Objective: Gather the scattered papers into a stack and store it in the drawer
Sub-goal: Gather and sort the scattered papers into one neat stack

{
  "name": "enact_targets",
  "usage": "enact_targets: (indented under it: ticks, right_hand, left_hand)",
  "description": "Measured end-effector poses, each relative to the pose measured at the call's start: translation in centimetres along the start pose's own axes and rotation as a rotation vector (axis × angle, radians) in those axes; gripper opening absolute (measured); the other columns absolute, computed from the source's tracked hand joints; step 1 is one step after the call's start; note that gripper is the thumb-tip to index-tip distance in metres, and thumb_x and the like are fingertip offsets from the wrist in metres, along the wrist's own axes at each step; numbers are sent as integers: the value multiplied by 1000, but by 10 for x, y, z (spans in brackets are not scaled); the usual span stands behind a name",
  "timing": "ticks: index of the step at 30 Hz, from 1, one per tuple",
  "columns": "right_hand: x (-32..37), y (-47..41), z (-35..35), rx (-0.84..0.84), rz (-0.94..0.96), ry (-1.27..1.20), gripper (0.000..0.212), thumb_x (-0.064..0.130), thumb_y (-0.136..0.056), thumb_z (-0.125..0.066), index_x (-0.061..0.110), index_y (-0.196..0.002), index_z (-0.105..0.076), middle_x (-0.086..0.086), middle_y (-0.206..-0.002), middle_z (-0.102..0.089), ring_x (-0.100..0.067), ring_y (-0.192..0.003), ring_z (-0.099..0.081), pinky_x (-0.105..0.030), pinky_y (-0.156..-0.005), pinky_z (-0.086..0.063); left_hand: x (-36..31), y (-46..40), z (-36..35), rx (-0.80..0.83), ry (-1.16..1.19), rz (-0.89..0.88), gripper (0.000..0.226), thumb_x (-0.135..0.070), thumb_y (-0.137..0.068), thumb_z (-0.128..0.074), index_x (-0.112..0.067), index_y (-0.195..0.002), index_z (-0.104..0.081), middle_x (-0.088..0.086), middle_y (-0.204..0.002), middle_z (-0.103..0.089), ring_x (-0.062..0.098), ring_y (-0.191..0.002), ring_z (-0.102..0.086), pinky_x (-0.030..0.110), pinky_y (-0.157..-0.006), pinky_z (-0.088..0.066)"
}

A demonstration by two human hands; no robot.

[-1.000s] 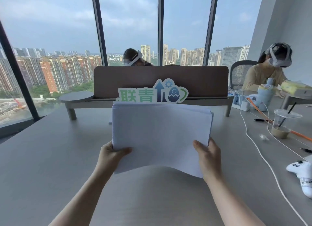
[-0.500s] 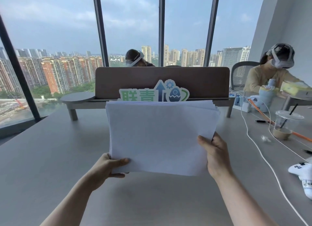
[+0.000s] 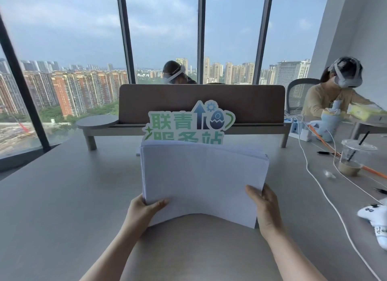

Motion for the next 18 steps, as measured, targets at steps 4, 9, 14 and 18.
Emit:
enact_targets:
  ticks: [4,9,14,18]
  right_hand:
    - [0,0,-1,4,45,2,19,0,-87,-65,12,-103,-67,9,-84,-77,-4,-78,-72,-15,-63,-53]
    - [-2,-4,-6,5,40,19,24,-4,-86,-66,17,-97,-67,14,-80,-76,1,-75,-70,-10,-65,-51]
    - [8,-8,-15,-7,89,59,21,-5,-89,-63,12,-98,-69,9,-83,-77,-7,-74,-71,-18,-64,-55]
    - [-4,-3,-14,21,51,25,31,10,-77,-75,10,-107,-67,5,-90,-78,-18,-88,-74,-22,-69,-57]
  left_hand:
    - [-16,-4,-1,-63,98,-55,34,-18,-61,-86,-16,-90,-70,-6,-79,-76,8,-72,-69,21,-62,-55]
    - [-18,-6,-2,-68,147,-20,42,-26,-55,-82,-16,-94,-70,-4,-83,-77,16,-77,-69,30,-68,-53]
    - [-22,-8,-8,-136,186,-101,16,-9,-71,-81,-16,-82,-72,-4,-74,-75,20,-72,-65,33,-68,-51]
    - [-17,-4,-4,-145,196,-77,26,-21,-65,-81,-19,-89,-71,-5,-78,-75,14,-73,-67,30,-65,-52]
Point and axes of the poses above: each hand's wrist, its own y-axis away from the middle knuckle, its own z-axis out of the back of the hand, x = y × z, the point moved 1 cm from there along -y, towards the middle knuckle
